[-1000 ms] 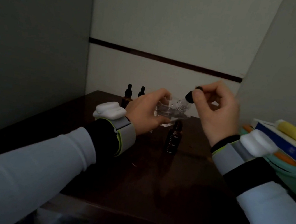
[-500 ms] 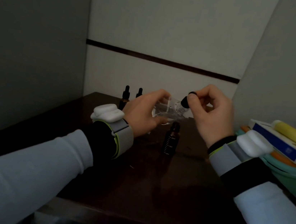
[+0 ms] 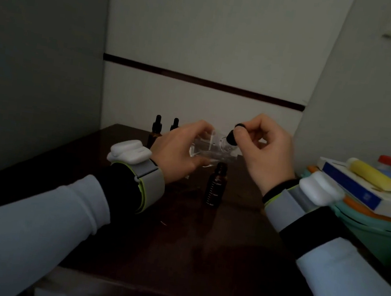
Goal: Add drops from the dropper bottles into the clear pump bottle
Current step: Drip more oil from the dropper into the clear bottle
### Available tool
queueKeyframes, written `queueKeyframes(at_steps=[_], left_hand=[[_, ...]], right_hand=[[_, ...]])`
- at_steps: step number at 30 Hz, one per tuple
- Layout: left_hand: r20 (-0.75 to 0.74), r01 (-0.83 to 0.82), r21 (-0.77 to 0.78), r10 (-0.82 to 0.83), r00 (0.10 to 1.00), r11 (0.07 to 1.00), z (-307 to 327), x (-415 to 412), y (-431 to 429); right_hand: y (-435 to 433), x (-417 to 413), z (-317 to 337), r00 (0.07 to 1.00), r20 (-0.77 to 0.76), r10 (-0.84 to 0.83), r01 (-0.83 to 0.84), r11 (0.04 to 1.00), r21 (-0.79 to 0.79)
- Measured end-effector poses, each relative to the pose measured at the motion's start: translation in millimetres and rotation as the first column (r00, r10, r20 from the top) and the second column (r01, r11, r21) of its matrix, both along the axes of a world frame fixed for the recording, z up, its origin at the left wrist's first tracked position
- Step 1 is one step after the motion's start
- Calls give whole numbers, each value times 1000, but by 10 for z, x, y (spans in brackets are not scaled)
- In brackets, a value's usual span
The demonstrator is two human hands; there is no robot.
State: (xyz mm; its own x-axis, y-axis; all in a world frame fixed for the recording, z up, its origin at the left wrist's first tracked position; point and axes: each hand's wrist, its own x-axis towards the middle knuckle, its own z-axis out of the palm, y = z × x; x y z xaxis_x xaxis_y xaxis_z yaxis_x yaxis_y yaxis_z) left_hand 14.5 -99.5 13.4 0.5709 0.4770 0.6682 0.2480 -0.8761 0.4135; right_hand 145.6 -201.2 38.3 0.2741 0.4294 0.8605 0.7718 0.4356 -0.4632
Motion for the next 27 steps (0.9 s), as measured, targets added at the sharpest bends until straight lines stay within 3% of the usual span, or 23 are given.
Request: queueKeyframes(at_steps=[9, 18, 27], left_hand=[[-34, -16, -49, 14, 999, 999, 11, -10, 5], [-73, -69, -55, 65, 995, 996, -6, -5, 45], [-71, -66, -59, 62, 996, 996, -5, -1, 45]], right_hand=[[-98, -24, 111, 998, -66, -14, 31, 964, 264], [-119, 3, 137, 996, -87, -10, 33, 964, 263], [-59, -10, 70, 1000, -7, -16, 16, 997, 79]])
